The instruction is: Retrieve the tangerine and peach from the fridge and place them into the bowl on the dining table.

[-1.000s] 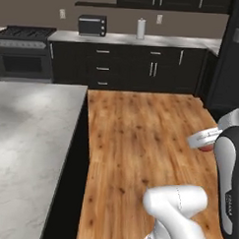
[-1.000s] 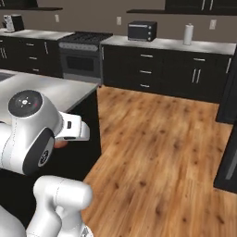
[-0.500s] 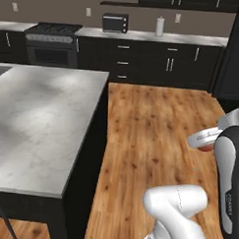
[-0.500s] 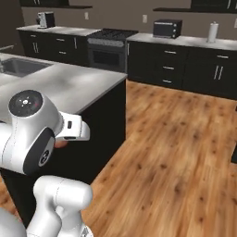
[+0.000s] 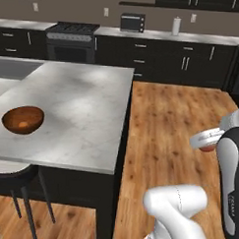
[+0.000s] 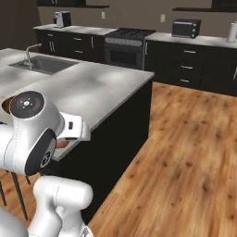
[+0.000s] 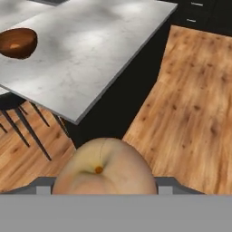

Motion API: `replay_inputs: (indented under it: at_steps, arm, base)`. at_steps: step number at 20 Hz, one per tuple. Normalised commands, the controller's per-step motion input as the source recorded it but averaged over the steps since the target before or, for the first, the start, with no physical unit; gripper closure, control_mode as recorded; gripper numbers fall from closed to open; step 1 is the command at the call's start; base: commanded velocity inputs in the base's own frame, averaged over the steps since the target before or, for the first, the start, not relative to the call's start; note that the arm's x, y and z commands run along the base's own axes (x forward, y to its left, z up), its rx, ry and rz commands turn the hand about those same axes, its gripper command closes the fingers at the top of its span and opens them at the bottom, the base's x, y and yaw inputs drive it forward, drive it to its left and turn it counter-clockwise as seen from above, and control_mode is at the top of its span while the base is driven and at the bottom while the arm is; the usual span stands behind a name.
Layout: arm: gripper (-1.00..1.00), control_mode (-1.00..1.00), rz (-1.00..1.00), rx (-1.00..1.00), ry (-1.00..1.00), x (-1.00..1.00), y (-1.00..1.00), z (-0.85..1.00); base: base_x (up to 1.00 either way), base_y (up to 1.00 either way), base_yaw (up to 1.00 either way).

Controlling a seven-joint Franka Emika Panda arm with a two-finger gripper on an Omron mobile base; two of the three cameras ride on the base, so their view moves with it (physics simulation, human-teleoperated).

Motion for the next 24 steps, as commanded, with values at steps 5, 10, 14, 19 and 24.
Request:
replay_inputs:
  at_steps: [5, 10, 14, 19, 24]
  arm:
    - [1.0, 1.0, 0.0, 0.0, 0.0, 0.0, 0.0, 0.0]
    - [1.0, 1.0, 0.0, 0.0, 0.0, 0.0, 0.0, 0.0]
    - [1.0, 1.0, 0.0, 0.0, 0.0, 0.0, 0.0, 0.0]
    - [1.0, 1.0, 0.0, 0.0, 0.0, 0.0, 0.0, 0.0]
    - [1.0, 1.0, 0.0, 0.0, 0.0, 0.0, 0.0, 0.0]
  base:
    - [0.0, 1.0, 0.0]
    - [0.0, 1.0, 0.0]
    - [0.01, 1.0, 0.0]
    - [0.46, 0.9, 0.0]
    - [0.74, 0.39, 0.0]
